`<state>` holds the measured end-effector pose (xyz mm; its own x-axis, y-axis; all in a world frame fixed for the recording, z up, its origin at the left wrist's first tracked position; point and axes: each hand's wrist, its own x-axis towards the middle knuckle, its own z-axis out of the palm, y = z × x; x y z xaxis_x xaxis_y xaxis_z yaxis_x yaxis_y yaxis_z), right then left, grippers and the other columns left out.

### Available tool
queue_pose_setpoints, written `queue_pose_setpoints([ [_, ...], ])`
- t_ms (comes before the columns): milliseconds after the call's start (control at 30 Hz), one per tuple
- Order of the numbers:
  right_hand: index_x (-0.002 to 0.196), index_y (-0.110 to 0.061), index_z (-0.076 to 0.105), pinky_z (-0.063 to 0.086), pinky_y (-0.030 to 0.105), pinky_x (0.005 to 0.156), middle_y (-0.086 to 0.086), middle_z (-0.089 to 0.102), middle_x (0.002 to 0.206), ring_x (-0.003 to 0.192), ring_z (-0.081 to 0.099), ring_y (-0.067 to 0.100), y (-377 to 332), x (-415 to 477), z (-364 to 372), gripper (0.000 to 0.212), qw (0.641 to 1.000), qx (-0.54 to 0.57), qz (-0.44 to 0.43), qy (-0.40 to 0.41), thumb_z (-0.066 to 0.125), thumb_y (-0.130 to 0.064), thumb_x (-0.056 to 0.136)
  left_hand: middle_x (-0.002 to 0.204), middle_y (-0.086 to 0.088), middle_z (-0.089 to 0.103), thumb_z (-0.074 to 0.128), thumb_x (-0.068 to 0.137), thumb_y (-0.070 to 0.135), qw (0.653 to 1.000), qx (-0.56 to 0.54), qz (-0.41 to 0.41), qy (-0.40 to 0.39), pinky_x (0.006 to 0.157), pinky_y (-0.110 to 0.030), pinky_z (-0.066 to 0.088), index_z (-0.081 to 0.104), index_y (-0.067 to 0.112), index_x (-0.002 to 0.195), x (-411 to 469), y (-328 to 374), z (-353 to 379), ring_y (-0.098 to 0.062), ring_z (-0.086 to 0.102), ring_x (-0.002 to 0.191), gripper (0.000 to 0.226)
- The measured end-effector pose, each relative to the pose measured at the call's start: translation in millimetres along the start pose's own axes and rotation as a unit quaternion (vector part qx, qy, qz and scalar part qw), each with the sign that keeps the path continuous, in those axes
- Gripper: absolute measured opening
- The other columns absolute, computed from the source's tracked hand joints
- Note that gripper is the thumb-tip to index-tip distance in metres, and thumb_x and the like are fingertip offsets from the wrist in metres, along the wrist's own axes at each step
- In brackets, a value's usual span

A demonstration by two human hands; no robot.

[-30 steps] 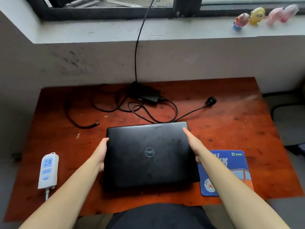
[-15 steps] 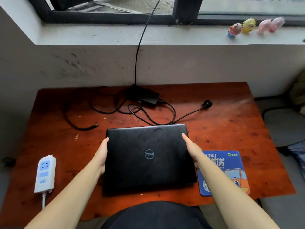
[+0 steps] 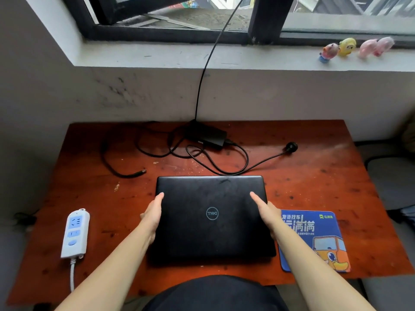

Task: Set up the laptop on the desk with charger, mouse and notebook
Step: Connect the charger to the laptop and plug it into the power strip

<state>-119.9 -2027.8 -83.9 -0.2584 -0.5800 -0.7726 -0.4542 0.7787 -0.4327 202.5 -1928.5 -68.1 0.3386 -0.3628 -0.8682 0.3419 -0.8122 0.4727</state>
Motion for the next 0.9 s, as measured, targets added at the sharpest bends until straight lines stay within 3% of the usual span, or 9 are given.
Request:
queue_pose_setpoints([
  [100, 0.157, -0.016, 0.030, 0.028, 0.056, 0.118, 0.017, 0.027, 0.161, 0.145, 0.031, 0.042, 3, 0, 3, 0.110, 0.998, -0.059, -0.017, 0.016, 0.060, -0.081, 0.074, 0.157, -0.006, 0.036, 0.046, 0.077, 0.078, 1.000, 0.000, 0.004, -0.011, 0.115, -0.051, 0.032, 0.042, 0.026, 0.149, 2, -1, -4, -0.030, 0.040, 0.139, 0.089],
  [233, 0.157, -0.014, 0.028, 0.031, 0.054, 0.117, 0.021, 0.030, 0.158, 0.143, 0.033, 0.043, -5, -6, 10, 0.095, 0.993, -0.102, -0.050, 0.030, 0.064, -0.064, 0.085, 0.141, -0.002, 0.055, 0.050, 0.088, 0.067, 0.999, -0.003, 0.011, -0.046, 0.099, -0.040, 0.044, 0.050, 0.021, 0.141, -1, 0, -19, -0.019, 0.058, 0.112, 0.070],
  [333, 0.161, -0.021, 0.012, 0.022, 0.051, 0.120, 0.019, 0.011, 0.165, 0.150, 0.015, 0.039, -13, -24, 35, 0.096, 0.964, -0.212, -0.138, 0.078, 0.063, -0.059, 0.089, 0.139, -0.005, 0.054, 0.049, 0.096, 0.054, 0.998, 0.043, 0.036, -0.028, 0.105, -0.048, 0.043, 0.049, 0.019, 0.141, 6, -4, -32, -0.025, 0.053, 0.121, 0.057],
  [433, 0.162, -0.027, 0.001, 0.010, 0.050, 0.124, 0.019, -0.009, 0.167, 0.154, -0.004, 0.037, -27, -41, 70, 0.101, 0.912, -0.322, -0.244, 0.065, 0.060, -0.064, 0.088, 0.134, -0.009, 0.056, 0.051, 0.098, 0.044, 0.986, 0.132, 0.098, 0.016, 0.096, -0.040, 0.047, 0.048, 0.016, 0.141, 12, 1, -43, -0.025, 0.056, 0.115, 0.052],
  [533, 0.161, -0.030, -0.006, 0.001, 0.052, 0.123, 0.018, -0.023, 0.165, 0.153, -0.016, 0.038, -41, -53, 106, 0.102, 0.848, -0.417, -0.328, 0.002, 0.055, -0.068, 0.087, 0.144, -0.016, 0.049, 0.057, 0.095, 0.042, 0.943, 0.284, 0.157, 0.079, 0.109, -0.039, 0.038, 0.043, 0.013, 0.146, 22, 17, -57, -0.032, 0.047, 0.131, 0.060],
  [700, 0.160, -0.031, -0.008, -0.001, 0.059, 0.123, 0.018, -0.030, 0.162, 0.151, -0.022, 0.041, -54, -58, 142, 0.103, 0.713, -0.557, -0.422, -0.062, 0.050, -0.072, 0.086, 0.146, -0.016, 0.042, 0.058, 0.092, 0.046, 0.886, 0.396, 0.209, 0.124, 0.109, -0.044, 0.039, 0.040, 0.018, 0.147, 41, 43, -80, -0.035, 0.044, 0.134, 0.065],
  [767, 0.160, -0.030, -0.008, -0.002, 0.061, 0.122, 0.017, -0.031, 0.162, 0.150, -0.024, 0.041, -60, -57, 149, 0.106, 0.698, -0.565, -0.435, -0.064, 0.048, -0.077, 0.083, 0.148, -0.013, 0.039, 0.056, 0.093, 0.046, 0.853, 0.443, 0.234, 0.144, 0.107, -0.046, 0.039, 0.038, 0.019, 0.148, 47, 51, -86, -0.033, 0.039, 0.135, 0.064],
  [900, 0.158, -0.031, -0.015, -0.006, 0.065, 0.120, 0.015, -0.035, 0.161, 0.149, -0.028, 0.041, -68, -50, 163, 0.116, 0.707, -0.560, -0.425, -0.079, 0.046, -0.086, 0.075, 0.156, -0.010, 0.029, 0.052, 0.096, 0.039, 0.794, 0.520, 0.265, 0.169, 0.110, -0.048, 0.035, 0.030, 0.020, 0.152, 62, 65, -90, -0.031, 0.026, 0.142, 0.064],
])
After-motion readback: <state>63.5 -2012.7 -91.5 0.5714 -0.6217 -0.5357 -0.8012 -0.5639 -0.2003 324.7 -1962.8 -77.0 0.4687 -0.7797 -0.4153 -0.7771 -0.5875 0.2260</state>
